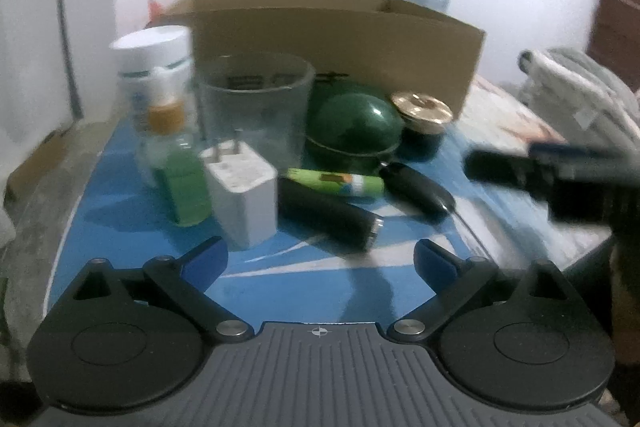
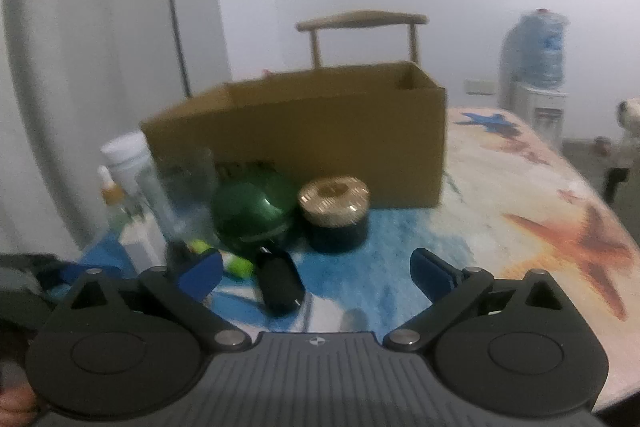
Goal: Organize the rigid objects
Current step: 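Close the right gripper around the black cylinder with gold end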
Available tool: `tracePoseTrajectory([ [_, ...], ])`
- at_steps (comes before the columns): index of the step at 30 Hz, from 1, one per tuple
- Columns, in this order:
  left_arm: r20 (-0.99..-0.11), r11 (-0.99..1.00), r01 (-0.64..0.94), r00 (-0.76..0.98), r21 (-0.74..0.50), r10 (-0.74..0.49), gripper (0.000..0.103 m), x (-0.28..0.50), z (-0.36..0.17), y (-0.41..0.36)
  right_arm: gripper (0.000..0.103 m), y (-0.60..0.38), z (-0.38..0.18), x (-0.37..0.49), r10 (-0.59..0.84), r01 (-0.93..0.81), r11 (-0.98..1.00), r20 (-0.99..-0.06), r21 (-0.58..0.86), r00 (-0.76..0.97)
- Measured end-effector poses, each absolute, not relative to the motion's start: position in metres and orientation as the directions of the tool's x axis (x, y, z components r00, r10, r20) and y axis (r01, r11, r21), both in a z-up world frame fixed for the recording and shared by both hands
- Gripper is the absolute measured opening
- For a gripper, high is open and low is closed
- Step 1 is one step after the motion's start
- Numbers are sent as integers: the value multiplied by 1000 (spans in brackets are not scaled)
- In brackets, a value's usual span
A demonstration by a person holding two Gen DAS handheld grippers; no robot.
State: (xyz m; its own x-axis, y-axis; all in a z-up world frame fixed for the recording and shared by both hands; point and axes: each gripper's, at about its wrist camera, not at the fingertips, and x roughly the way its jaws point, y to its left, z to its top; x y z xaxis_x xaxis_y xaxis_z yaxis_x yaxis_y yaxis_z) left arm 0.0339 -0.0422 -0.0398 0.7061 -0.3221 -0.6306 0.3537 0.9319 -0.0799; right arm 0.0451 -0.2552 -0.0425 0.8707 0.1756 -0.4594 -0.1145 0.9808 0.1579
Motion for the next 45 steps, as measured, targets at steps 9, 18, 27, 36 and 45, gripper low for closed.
tracePoseTrajectory([
  [9, -628, 891, 452, 682, -39, -374, 90, 38, -50, -54, 70, -233, -47, 75, 448, -359, 893, -468, 271, 762],
  [18, -617, 880, 475, 690, -8, -379, 77, 37, -50, -62, 32, -213, -62, 104, 562, -440, 827, -562, 351, 607],
  [27, -620, 864, 504, 674, -10, -401, 68, 29, -48, -62, 23, -218, -72, 109, 600, -419, 800, -583, 430, 547],
  [36, -639, 829, 559, 629, -24, -443, 68, 8, -46, -64, 23, -235, -70, 82, 619, -331, 782, -596, 528, 512],
  [45, -646, 836, 548, 631, -21, -430, 69, 15, -47, -64, 25, -225, -62, 88, 592, -328, 805, -638, 494, 493],
])
